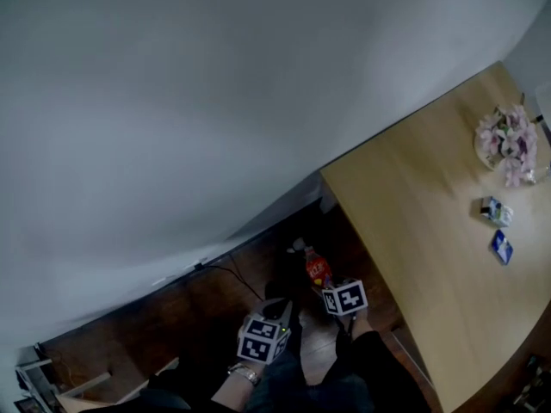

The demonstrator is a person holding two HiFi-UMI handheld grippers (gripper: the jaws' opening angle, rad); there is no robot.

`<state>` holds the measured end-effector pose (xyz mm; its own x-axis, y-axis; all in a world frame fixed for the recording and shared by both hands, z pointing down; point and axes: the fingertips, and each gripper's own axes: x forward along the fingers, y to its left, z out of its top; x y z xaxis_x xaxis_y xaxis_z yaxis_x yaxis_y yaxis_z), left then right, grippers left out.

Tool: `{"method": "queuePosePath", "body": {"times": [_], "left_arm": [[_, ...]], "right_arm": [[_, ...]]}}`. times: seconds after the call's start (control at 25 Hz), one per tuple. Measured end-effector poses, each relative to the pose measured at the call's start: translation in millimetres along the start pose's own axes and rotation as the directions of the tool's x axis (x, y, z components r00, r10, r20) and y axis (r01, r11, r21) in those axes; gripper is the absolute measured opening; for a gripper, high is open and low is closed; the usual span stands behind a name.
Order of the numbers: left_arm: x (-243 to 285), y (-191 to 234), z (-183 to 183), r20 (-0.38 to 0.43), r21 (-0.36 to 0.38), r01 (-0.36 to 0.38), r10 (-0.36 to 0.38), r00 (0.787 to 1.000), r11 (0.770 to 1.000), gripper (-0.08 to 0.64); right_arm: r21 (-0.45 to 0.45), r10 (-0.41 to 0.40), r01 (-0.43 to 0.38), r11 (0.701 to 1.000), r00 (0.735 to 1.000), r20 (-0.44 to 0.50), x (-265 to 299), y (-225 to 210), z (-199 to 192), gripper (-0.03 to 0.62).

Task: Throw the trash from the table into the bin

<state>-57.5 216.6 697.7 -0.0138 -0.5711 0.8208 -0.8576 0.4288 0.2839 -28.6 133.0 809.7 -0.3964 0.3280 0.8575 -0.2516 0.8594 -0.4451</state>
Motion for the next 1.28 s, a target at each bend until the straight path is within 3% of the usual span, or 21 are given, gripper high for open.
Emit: {"method": "queuePosePath", "body": {"times": [0.24, 0.36, 0.48, 0.64, 0.96, 1.28], "left_arm": [[41, 21, -27, -0.07, -0.035, 0.035, -0.038, 0.997, 0.999, 0.006], [51, 31, -33, -0.076, -0.054, 0.028, -0.032, 0.997, 0.998, 0.006], [56, 45, -41, -0.084, -0.066, 0.015, -0.021, 0.996, 0.998, 0.006], [57, 51, -47, -0.093, -0.072, 0.011, -0.018, 0.995, 0.997, 0.006], [63, 44, -49, -0.09, -0.089, 0.028, -0.036, 0.995, 0.996, 0.006], [48, 22, -20, -0.06, -0.09, 0.052, -0.057, 0.997, 0.995, 0.006]], "right_arm": [[0.062, -0.085, 0.099, 0.993, 0.978, -0.188, 75, -35, -29, 0.295], [0.065, -0.041, 0.049, 0.997, 0.991, -0.125, 108, -31, -11, 0.295], [0.1, -0.047, 0.063, 0.993, 0.987, -0.152, 129, -30, -13, 0.301], [0.12, -0.055, 0.061, 0.991, 0.997, -0.058, 146, -27, 4, 0.347], [0.158, -0.012, 0.018, 0.987, 0.999, -0.042, 136, -16, -1, 0.35], [0.107, -0.027, 0.022, 0.994, 0.998, 0.049, 52, -8, 1, 0.35]]}}
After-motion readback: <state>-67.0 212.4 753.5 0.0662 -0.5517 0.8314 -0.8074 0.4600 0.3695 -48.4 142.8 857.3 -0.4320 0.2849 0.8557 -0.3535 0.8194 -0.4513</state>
